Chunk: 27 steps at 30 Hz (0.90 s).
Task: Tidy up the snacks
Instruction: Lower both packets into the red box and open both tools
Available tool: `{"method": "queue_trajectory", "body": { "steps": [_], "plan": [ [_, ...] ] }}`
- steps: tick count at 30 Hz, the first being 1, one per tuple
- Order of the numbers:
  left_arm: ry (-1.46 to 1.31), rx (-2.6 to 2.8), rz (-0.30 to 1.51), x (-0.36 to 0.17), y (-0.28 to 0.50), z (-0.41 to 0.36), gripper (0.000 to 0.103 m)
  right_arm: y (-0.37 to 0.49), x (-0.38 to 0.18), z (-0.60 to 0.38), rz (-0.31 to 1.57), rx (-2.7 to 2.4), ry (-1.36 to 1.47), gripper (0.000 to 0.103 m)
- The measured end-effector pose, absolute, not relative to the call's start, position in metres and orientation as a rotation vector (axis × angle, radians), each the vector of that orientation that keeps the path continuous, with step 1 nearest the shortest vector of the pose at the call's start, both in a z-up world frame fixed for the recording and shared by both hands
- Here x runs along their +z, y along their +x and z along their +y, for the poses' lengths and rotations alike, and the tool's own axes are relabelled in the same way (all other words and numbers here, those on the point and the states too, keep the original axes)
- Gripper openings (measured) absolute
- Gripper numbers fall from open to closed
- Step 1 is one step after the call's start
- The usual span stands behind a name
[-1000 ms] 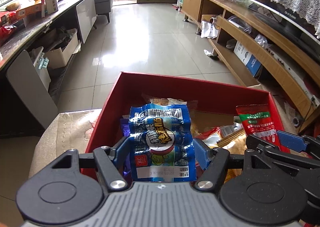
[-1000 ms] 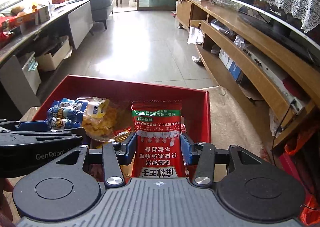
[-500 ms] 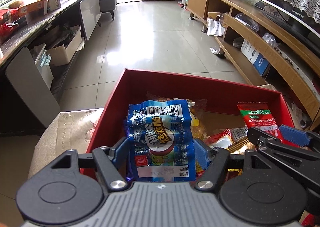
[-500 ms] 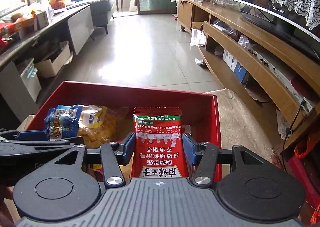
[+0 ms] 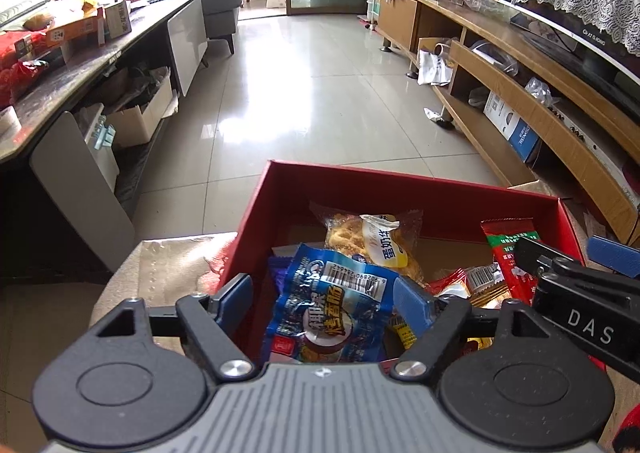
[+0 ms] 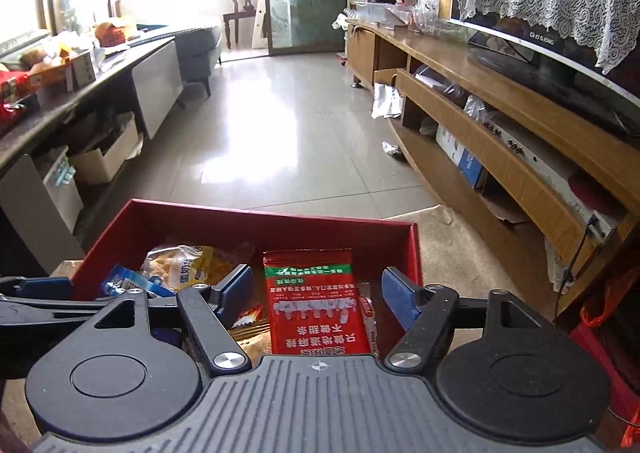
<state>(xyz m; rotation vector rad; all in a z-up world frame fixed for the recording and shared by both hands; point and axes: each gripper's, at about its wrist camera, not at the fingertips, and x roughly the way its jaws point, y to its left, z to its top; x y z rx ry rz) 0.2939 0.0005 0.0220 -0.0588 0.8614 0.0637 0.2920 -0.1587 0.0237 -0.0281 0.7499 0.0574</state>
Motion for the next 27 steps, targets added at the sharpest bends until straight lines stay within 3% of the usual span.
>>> {"method": "queue_trajectory", "body": {
  "steps": [12, 16, 27],
  "plan": [
    [-0.062, 0.055, 0.833, 0.037, 0.260, 0.009, 0.078, 0.261, 0.051, -0.151, 0.738, 0.028, -0.072, 0.082],
    [-0.077, 0.033, 0.826, 0.043, 0.239, 0.010, 0.085, 0.239, 0.058, -0.151, 0.745, 0.020, -0.080, 0.082],
    [-0.098, -0.003, 0.826, 0.044, 0.172, 0.012, 0.089, 0.168, 0.054, -0.164, 0.779, -0.008, -0.059, 0.084]
  ]
}}
